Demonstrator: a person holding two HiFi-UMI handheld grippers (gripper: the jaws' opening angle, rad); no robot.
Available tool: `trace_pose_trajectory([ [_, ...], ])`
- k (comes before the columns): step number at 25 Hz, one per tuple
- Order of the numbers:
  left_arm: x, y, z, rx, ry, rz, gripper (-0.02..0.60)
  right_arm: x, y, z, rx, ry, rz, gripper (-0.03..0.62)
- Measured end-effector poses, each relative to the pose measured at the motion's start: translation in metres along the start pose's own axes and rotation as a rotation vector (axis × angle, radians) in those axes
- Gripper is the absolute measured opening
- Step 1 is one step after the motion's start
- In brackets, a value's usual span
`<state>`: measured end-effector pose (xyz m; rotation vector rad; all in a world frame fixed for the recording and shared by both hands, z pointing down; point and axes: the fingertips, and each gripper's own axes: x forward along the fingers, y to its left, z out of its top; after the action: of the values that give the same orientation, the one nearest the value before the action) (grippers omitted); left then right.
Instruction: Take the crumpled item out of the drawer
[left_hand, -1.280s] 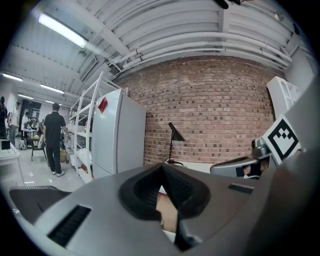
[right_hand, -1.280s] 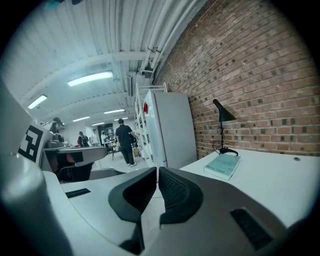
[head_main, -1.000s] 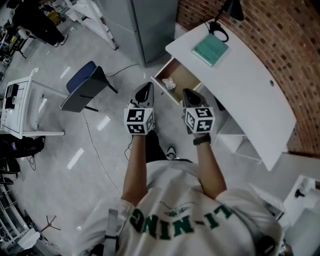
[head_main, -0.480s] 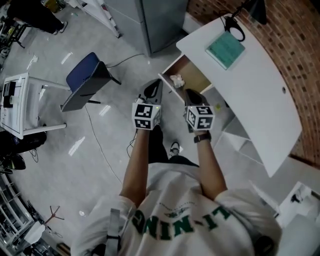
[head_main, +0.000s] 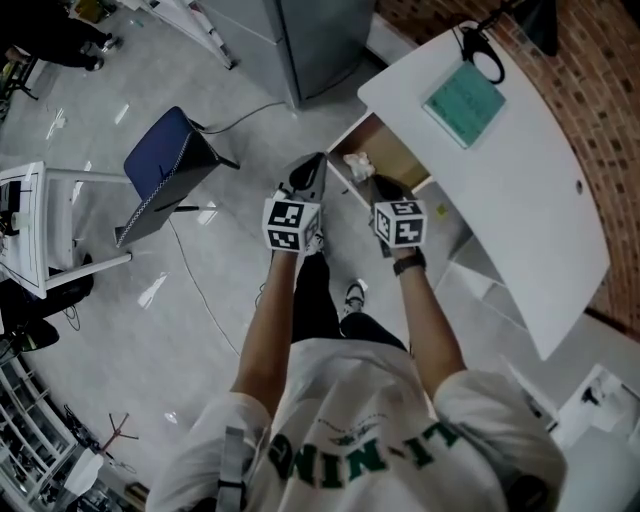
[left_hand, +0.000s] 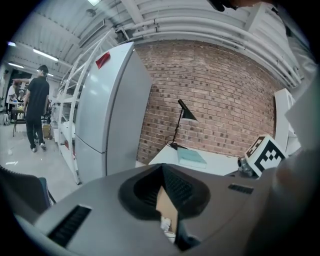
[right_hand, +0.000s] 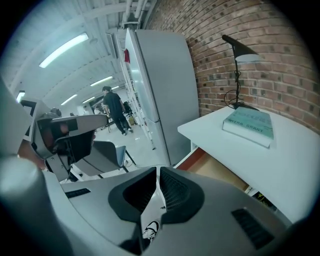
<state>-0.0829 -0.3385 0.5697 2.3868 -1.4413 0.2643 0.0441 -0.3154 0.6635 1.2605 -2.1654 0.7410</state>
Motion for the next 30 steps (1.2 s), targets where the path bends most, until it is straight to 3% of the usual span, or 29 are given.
trace_pose_trajectory([
  [13, 0.07, 0.034, -0.061, -0.037, 0.075, -0.12, -0.003, 0.101, -0.037, -0.049, -0.033, 0.185, 0.034, 0.006],
  [24, 0.118, 0.057, -0.109, -0.026, 0.143, -0.19, -0.003, 0.191, -0.073, -0.095, -0.057, 0.297, 0.048, 0.011],
  [27, 0.128, 0.06, -0.118, -0.014, 0.151, -0.208, -0.003, 0.211, -0.08, -0.108, -0.068, 0.329, 0.046, 0.09],
  [30, 0.139, 0.065, -0.126, -0.009, 0.155, -0.221, -0.003, 0.23, -0.086, -0.122, -0.055, 0.366, 0.045, 0.109],
])
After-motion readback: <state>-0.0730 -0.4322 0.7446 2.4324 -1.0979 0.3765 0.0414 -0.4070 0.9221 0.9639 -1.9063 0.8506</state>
